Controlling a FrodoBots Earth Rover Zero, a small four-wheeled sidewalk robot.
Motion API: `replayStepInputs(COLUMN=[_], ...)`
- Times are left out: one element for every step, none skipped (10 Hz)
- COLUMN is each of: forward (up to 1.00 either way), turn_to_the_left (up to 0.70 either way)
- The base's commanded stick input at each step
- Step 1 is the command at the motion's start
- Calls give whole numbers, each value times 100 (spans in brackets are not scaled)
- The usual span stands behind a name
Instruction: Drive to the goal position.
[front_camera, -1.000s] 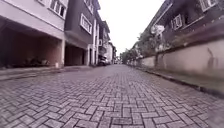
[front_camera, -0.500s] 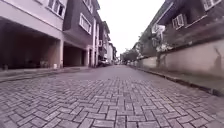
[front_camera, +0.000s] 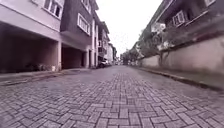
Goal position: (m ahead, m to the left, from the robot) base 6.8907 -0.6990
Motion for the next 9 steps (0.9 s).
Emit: replayStepInputs(forward=[70,70,70,70,70,70,70,70,70], turn_to_the_left=[-9,-20,-31,-29,-20,-11,-4,-1,0])
